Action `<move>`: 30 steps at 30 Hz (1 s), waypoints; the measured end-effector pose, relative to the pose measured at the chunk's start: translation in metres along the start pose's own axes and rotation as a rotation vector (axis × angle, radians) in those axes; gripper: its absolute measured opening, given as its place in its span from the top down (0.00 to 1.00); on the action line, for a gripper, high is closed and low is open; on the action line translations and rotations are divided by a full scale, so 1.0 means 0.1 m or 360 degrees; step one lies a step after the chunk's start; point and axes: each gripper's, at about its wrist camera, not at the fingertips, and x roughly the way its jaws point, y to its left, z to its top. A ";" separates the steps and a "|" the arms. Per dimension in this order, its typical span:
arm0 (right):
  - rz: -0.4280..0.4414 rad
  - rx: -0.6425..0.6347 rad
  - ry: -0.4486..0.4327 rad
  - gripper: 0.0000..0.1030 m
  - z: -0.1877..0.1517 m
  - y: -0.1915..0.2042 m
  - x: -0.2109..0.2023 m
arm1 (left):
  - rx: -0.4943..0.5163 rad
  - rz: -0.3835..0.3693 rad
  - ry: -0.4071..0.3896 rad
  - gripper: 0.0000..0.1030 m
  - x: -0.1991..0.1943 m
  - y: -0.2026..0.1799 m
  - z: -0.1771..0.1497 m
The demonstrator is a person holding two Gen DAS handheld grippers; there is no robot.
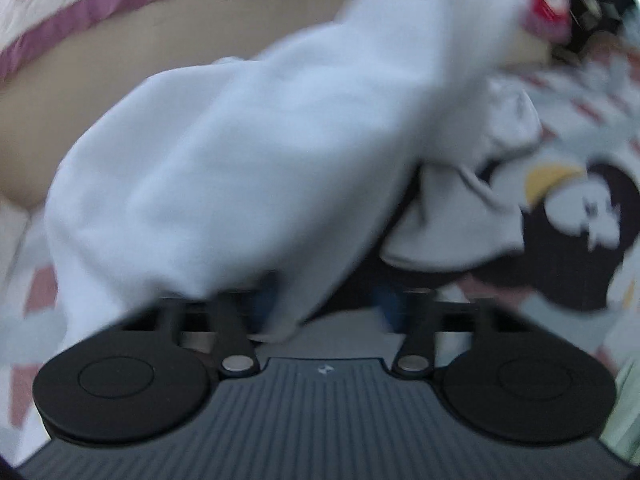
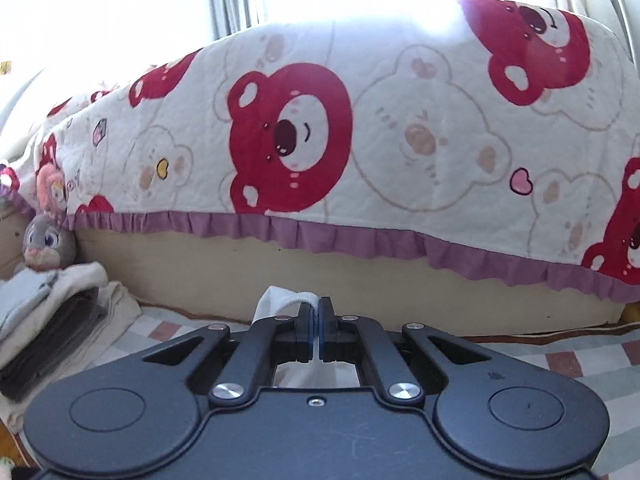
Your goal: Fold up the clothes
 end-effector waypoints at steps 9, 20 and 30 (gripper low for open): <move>-0.0165 0.0041 0.0150 0.98 -0.34 -0.27 0.12 | -0.0292 0.0423 -0.0352 1.00 -1.19 0.92 0.26; -0.0158 -0.0287 0.0397 0.89 -0.78 0.02 0.53 | -0.0744 0.0464 -0.0471 1.00 -1.84 1.49 -0.06; -0.0236 0.0067 0.0696 0.64 -1.35 -0.33 0.82 | -0.0895 0.0509 -0.0634 1.00 -2.08 1.78 -0.13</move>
